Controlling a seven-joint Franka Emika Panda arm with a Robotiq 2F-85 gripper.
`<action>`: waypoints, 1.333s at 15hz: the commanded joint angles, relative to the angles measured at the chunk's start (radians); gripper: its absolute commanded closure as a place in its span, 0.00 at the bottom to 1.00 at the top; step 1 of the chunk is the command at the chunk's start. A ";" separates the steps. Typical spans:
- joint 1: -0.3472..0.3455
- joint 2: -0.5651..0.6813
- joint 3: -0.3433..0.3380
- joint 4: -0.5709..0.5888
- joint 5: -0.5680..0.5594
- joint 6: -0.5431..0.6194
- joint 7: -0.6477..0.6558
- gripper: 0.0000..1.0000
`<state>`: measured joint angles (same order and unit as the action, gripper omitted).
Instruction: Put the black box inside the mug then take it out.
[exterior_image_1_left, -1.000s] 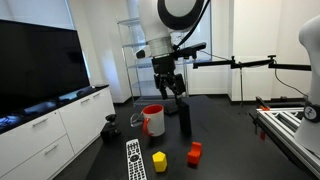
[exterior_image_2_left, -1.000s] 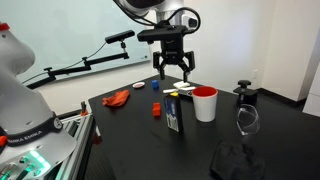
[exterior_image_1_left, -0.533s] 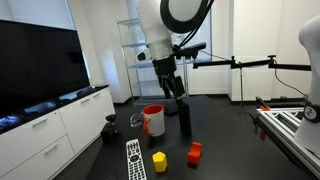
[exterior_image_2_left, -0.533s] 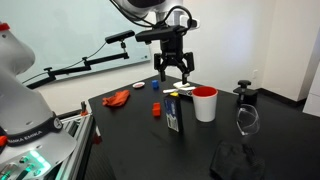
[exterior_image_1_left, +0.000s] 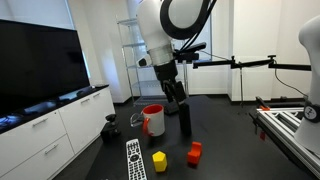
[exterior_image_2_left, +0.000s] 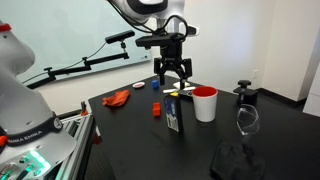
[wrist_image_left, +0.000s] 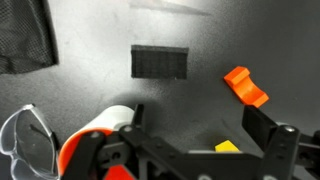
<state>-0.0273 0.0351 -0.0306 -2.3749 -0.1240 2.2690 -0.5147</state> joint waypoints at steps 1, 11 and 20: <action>-0.015 0.001 -0.008 -0.001 -0.011 0.021 0.004 0.00; -0.032 0.010 -0.016 -0.048 -0.039 0.075 -0.008 0.00; -0.049 0.002 -0.037 -0.092 -0.078 0.107 0.003 0.00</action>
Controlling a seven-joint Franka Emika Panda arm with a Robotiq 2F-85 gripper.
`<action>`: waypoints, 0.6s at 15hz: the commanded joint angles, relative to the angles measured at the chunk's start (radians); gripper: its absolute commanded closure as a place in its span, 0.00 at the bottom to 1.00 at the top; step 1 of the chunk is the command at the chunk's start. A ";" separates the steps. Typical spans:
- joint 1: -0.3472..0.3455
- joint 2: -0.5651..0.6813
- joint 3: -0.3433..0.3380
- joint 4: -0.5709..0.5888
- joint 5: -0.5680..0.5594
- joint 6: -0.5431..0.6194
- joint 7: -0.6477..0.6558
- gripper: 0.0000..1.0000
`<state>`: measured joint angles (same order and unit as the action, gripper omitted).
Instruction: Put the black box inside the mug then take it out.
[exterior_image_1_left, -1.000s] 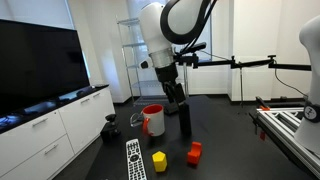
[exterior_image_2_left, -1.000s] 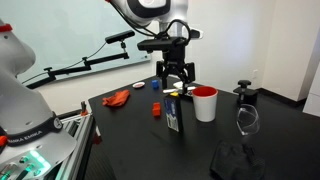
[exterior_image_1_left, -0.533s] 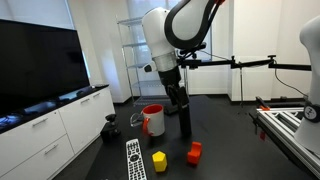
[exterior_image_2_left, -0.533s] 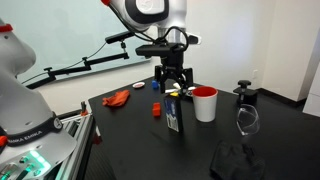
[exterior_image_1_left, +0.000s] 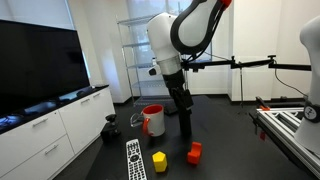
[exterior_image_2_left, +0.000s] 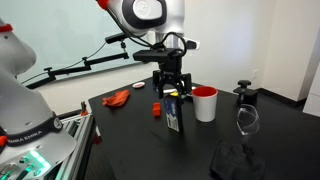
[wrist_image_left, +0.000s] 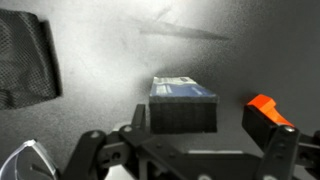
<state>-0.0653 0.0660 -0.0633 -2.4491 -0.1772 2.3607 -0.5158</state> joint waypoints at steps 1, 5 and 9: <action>-0.014 -0.032 -0.008 -0.023 -0.030 0.016 0.008 0.00; -0.023 -0.029 -0.014 -0.022 -0.024 0.014 0.005 0.00; -0.023 -0.025 -0.013 -0.019 -0.022 0.026 0.001 0.42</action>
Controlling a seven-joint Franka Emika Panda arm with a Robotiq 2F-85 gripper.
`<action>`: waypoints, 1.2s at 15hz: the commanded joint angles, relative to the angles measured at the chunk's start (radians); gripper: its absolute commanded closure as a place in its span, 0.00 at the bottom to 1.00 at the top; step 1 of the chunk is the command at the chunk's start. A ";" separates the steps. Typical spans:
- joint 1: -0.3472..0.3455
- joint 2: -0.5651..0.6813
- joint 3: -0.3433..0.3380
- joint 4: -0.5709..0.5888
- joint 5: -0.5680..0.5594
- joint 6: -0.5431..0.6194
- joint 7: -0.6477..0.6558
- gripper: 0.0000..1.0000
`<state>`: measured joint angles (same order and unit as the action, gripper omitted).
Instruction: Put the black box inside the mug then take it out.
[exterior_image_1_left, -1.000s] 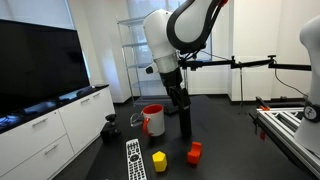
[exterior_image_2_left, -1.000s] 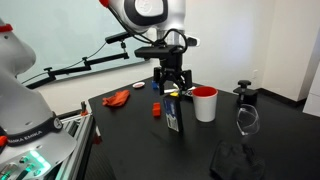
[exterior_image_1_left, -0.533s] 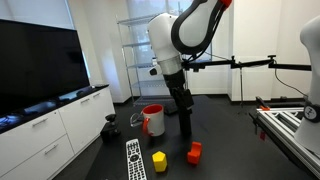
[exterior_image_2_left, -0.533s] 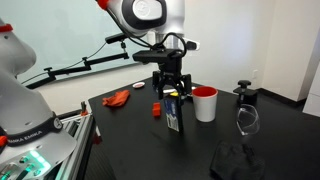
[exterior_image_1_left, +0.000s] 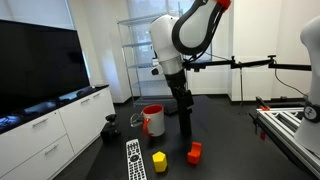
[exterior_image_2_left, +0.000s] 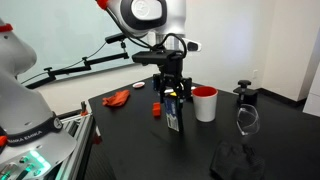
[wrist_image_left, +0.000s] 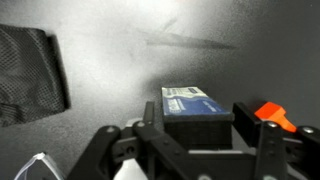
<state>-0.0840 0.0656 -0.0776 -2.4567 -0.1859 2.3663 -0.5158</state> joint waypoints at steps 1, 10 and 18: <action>-0.004 -0.023 0.002 -0.011 -0.015 0.024 0.002 0.51; -0.006 -0.188 0.001 -0.056 0.011 -0.034 -0.048 0.68; 0.018 -0.391 -0.076 0.107 0.043 -0.351 -0.056 0.68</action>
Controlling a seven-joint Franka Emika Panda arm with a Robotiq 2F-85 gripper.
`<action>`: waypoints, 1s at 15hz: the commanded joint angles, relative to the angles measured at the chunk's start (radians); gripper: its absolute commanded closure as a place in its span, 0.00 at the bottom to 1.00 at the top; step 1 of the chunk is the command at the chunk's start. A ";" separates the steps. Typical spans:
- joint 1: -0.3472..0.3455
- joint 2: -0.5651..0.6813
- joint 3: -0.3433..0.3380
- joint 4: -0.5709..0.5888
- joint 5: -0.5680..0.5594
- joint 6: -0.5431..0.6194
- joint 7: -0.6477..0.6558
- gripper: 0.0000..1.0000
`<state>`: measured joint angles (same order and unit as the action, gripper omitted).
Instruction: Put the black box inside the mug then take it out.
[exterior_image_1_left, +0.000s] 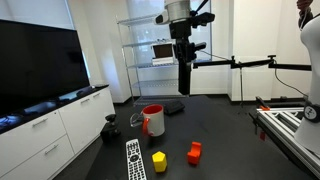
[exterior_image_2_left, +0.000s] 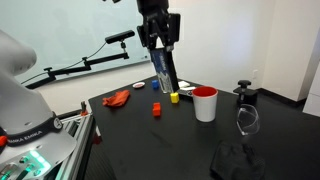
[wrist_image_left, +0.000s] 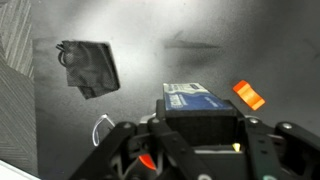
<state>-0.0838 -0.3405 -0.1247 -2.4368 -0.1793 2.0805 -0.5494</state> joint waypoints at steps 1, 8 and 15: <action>0.023 0.029 -0.038 0.121 0.049 -0.068 -0.030 0.68; 0.041 0.278 -0.031 0.357 0.212 -0.066 -0.046 0.68; 0.015 0.423 0.008 0.493 0.217 -0.103 -0.031 0.68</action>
<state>-0.0453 0.0445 -0.1373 -2.0229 0.0154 2.0393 -0.5577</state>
